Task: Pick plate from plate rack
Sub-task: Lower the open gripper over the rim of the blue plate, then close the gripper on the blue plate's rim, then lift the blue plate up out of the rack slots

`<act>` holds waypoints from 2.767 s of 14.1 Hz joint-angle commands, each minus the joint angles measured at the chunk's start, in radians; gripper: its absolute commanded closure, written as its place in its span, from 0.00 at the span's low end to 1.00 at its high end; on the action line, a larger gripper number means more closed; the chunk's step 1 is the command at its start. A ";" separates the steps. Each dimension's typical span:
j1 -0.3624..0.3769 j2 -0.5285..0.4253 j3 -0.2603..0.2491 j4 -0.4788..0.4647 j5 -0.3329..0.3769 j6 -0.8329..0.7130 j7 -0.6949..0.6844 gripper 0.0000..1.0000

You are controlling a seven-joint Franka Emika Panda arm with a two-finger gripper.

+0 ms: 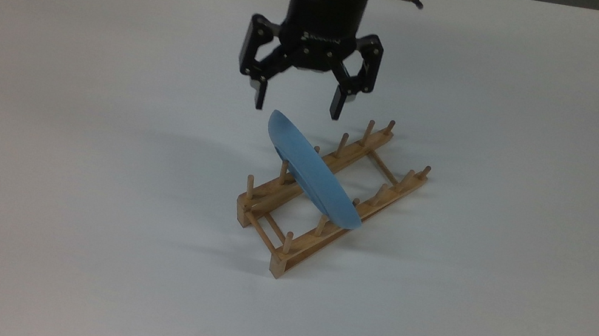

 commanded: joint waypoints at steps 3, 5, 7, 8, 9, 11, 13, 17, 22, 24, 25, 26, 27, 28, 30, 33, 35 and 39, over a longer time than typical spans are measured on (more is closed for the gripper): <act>0.020 0.084 -0.008 0.015 -0.101 0.049 0.014 0.18; 0.022 0.093 -0.008 0.015 -0.111 0.092 0.024 0.19; 0.025 0.094 -0.006 0.014 -0.135 0.092 0.033 0.29; 0.039 0.094 -0.006 0.014 -0.144 0.094 0.039 0.43; 0.040 0.093 -0.006 0.014 -0.144 0.094 0.040 0.59; 0.042 0.087 -0.006 0.015 -0.143 0.094 0.040 0.75; 0.045 0.075 -0.006 0.015 -0.143 0.092 0.042 0.87; 0.045 0.050 -0.006 0.014 -0.141 0.085 0.040 1.00; 0.045 0.016 -0.008 0.015 -0.144 0.057 0.022 1.00; 0.043 -0.001 -0.009 0.015 -0.144 0.051 0.011 1.00; 0.043 -0.008 -0.011 0.017 -0.144 0.045 0.011 1.00; 0.042 -0.024 -0.012 0.017 -0.143 0.043 0.011 1.00; 0.034 -0.040 -0.012 0.017 -0.129 0.042 0.014 1.00; 0.026 -0.065 -0.009 0.015 -0.122 0.031 0.020 1.00; -0.036 -0.112 -0.002 0.012 -0.039 -0.027 0.021 1.00; -0.130 -0.172 0.002 0.006 0.148 -0.099 0.014 1.00; -0.190 -0.194 0.002 -0.005 0.232 -0.182 -0.008 1.00; -0.332 -0.241 0.002 -0.081 0.354 -0.366 -0.240 1.00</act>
